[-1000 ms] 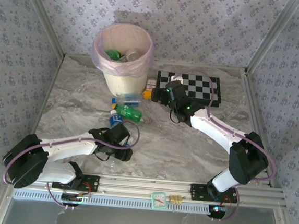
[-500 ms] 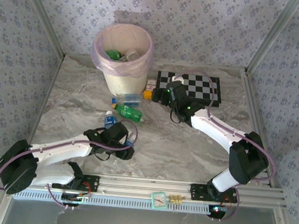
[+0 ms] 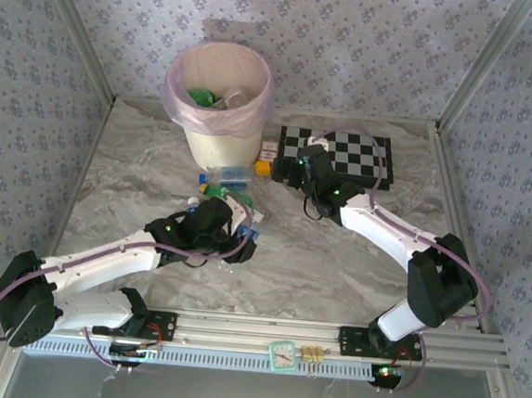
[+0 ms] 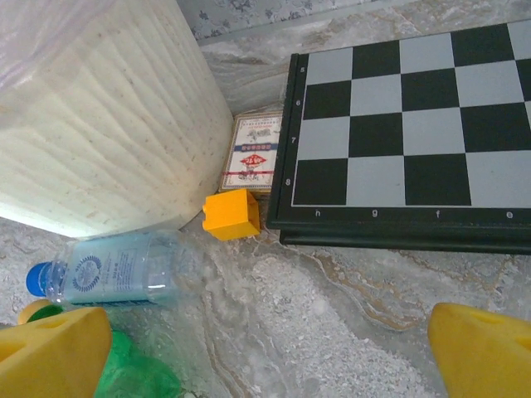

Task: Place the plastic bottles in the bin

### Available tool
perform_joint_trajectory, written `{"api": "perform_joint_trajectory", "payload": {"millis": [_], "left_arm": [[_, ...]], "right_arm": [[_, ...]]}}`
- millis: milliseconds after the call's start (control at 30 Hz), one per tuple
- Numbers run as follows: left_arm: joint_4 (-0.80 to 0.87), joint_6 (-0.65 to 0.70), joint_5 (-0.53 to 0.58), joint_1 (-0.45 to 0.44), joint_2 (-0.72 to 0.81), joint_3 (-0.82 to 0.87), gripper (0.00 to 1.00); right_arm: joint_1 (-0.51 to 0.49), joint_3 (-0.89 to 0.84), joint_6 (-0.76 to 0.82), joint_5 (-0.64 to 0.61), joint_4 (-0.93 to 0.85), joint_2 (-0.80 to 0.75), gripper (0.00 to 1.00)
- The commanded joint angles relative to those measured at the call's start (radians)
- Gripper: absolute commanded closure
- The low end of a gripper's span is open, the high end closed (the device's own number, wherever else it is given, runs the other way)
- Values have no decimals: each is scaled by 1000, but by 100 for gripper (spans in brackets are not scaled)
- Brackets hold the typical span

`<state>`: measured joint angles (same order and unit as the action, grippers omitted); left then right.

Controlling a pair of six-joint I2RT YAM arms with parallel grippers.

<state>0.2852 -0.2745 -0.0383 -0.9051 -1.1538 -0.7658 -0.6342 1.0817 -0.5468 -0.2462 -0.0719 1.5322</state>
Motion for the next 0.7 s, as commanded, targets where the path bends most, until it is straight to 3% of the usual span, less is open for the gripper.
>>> {"api": "perform_joint_trajectory", "payload": {"millis": [0, 100, 333, 500, 667], "left_arm": [[-26, 180, 85, 6, -13, -81, 42], [-11, 256, 169, 43, -5, -127, 42], [-201, 266, 165, 122, 43, -168, 42], [-342, 289, 165, 171, 12, -248, 42], [-413, 297, 100, 274, -45, -365, 43]], "right_arm": [[10, -23, -16, -14, 4, -52, 0], [14, -38, -18, -21, 5, -67, 0], [18, -70, -31, -19, 31, -83, 0], [19, -77, -37, -11, 31, -86, 0], [19, -108, -51, -17, 45, -107, 0]]}}
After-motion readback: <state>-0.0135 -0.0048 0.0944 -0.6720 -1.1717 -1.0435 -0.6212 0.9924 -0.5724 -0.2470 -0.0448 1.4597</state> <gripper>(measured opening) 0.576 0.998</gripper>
